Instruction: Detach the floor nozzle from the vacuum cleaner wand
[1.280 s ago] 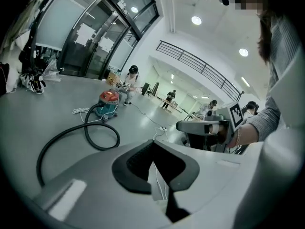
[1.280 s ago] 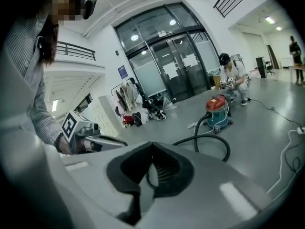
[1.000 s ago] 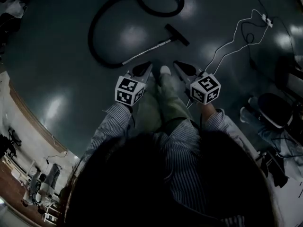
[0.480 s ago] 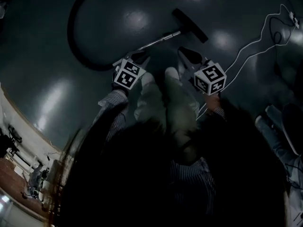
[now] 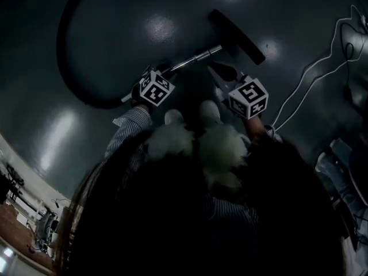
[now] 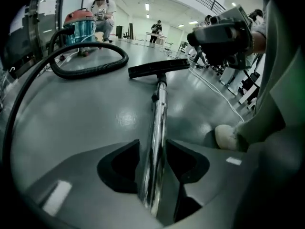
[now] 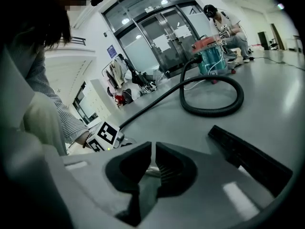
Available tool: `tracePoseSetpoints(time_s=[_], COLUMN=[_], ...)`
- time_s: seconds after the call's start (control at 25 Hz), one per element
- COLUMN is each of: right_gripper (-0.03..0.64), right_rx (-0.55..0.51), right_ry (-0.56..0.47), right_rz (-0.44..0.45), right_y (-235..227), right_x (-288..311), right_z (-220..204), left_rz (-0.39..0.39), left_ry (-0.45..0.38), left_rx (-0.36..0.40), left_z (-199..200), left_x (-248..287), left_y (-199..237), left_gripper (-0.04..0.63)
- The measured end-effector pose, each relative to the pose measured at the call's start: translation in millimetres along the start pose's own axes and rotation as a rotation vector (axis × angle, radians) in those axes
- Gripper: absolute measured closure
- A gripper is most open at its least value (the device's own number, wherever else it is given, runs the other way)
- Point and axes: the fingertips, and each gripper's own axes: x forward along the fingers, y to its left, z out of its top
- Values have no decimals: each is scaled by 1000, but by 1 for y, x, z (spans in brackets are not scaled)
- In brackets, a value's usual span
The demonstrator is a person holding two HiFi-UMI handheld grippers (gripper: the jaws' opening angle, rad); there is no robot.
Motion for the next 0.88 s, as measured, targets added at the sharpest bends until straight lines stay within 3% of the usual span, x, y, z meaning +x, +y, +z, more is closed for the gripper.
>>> tracePoseSetpoints(time_s=[0.2,0.32,0.44,0.72,0.88], right_gripper=[597,597,597,597,597], right_rx=[23,12,14,3,-15], right_ry=[-18,-10,-11,-26,-57], right_rz=[-7,-9,-13,-51,-170], right_y=[-15,-19,-19,-14,-27], right_x=[16,15,13,-14,-48], right_z=[-10,-12,-13,17,58], left_rz=[-20,-5,-16,-138,-176], left_ry=[49,26,35,-26,-66], left_rx=[79,115,117,-11,-86], left_z=[-20,-22,-22,-2,25], left_x=[31,34,35,5,-31], left_y=[-2,-4,-4,-22,-39], left_gripper=[368,371,417,417,417])
